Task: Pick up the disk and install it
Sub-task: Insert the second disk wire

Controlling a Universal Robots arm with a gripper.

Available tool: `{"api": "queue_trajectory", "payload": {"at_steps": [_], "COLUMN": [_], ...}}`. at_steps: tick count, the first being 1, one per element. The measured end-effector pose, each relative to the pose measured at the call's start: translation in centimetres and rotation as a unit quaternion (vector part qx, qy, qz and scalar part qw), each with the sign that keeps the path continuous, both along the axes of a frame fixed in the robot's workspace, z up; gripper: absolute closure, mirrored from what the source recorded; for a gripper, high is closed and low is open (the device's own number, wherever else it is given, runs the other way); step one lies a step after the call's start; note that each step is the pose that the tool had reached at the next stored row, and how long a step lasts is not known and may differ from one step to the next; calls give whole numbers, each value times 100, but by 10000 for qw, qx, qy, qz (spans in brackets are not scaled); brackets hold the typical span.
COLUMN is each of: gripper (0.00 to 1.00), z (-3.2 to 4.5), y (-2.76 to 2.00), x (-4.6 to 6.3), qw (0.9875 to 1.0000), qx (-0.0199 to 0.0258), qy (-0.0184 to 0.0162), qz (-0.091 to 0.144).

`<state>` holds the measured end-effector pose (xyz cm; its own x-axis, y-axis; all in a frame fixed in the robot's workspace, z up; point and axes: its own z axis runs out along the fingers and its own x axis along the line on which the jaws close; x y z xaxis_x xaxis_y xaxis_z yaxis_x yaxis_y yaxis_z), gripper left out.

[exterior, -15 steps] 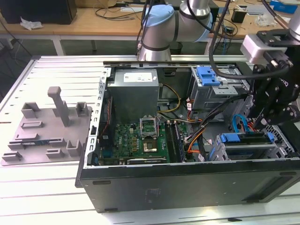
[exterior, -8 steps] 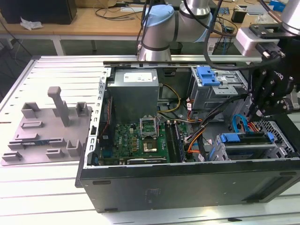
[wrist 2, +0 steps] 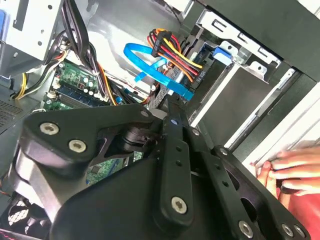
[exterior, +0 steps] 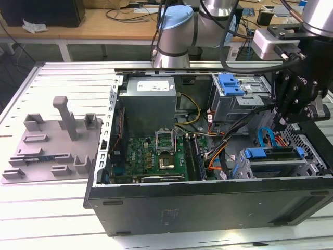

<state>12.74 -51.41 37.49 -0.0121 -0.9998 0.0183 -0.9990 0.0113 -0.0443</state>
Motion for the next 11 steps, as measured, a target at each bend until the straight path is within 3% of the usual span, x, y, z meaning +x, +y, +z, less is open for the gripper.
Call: {"api": "queue_trajectory", "payload": {"at_steps": [11], "gripper": [89], "z": [0], "y": [0], "x": [0], "qw": [10000], "qx": [0], "qy": [-2], "qz": [-1]}}
